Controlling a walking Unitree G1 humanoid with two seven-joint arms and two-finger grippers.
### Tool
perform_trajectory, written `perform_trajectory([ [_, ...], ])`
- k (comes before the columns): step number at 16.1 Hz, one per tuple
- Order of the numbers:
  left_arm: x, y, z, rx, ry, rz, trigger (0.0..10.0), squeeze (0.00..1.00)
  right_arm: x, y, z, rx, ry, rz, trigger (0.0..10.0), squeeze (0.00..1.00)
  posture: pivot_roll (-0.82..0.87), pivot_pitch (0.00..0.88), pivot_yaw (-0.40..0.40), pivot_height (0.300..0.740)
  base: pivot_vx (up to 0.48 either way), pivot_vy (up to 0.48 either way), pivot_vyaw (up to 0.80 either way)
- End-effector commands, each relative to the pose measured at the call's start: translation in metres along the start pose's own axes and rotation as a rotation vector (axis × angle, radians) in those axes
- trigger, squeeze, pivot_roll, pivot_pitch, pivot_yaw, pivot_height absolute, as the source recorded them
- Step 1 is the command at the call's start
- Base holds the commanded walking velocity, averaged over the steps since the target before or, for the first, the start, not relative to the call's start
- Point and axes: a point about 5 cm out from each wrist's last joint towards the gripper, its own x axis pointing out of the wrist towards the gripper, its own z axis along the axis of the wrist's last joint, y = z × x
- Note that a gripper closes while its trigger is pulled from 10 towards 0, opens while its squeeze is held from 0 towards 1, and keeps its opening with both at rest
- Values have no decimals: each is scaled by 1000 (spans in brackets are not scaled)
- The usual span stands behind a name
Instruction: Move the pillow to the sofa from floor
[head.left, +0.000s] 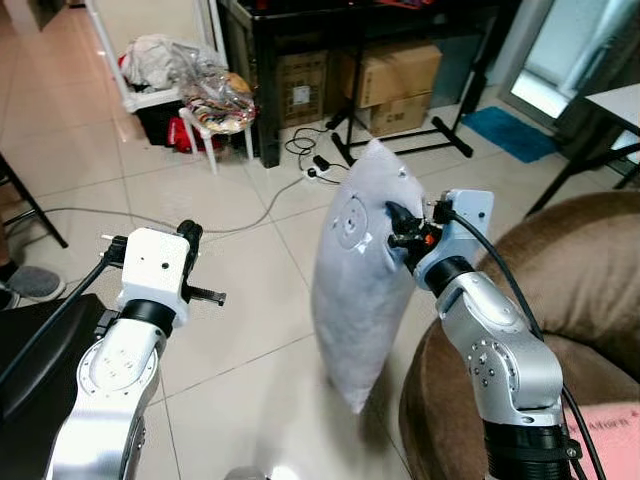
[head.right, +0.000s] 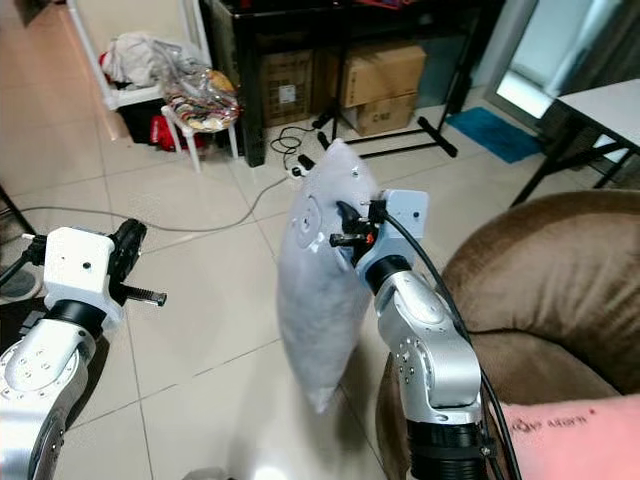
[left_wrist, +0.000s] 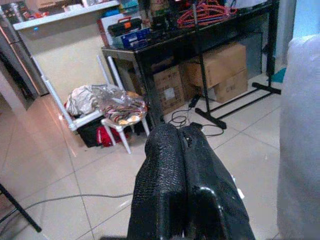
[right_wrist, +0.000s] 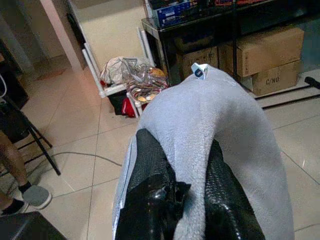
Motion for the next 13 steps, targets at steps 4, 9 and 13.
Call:
perform_trajectory([
  [4, -2, 1, 1, -14, -9, -7, 10000, 0, 0, 6, 11, -20, -54, 41, 10000, 0, 3, 0, -37, 740, 0, 0, 0],
  [9, -3, 2, 2, -26, -21, -9, 10000, 0, 2, 10, 11, -21, -62, 69, 10000, 0, 15, 0, -45, 740, 221, 0, 0],
  [13, -2, 2, 2, -30, -25, -14, 10000, 0, 1, 10, 11, -20, -64, 76, 10000, 0, 13, 0, -42, 740, 346, 0, 0],
])
